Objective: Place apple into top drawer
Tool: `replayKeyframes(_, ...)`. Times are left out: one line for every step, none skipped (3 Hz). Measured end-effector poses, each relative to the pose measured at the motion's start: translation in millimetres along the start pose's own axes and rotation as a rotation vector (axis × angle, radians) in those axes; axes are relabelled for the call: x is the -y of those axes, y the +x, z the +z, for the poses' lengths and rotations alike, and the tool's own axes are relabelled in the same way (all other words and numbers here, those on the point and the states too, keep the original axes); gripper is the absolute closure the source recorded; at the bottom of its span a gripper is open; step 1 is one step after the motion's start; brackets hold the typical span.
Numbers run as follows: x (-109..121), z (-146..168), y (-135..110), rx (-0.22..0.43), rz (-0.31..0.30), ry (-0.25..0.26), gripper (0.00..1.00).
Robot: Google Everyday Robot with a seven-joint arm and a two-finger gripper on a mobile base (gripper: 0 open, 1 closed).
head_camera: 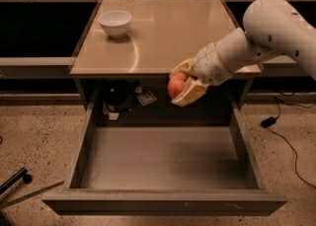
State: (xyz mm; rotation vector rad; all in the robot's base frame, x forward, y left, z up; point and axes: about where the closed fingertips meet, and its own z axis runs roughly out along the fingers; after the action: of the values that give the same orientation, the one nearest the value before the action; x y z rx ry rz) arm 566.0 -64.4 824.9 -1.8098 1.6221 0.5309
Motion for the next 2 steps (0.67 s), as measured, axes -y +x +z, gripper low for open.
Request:
replayKeyframes(4.2,54.7,43.8,0.002,0.018,-0.012,1.00)
replayKeyframes(4.0,55.0,43.9,0.003,0.018,-0.013,1.00)
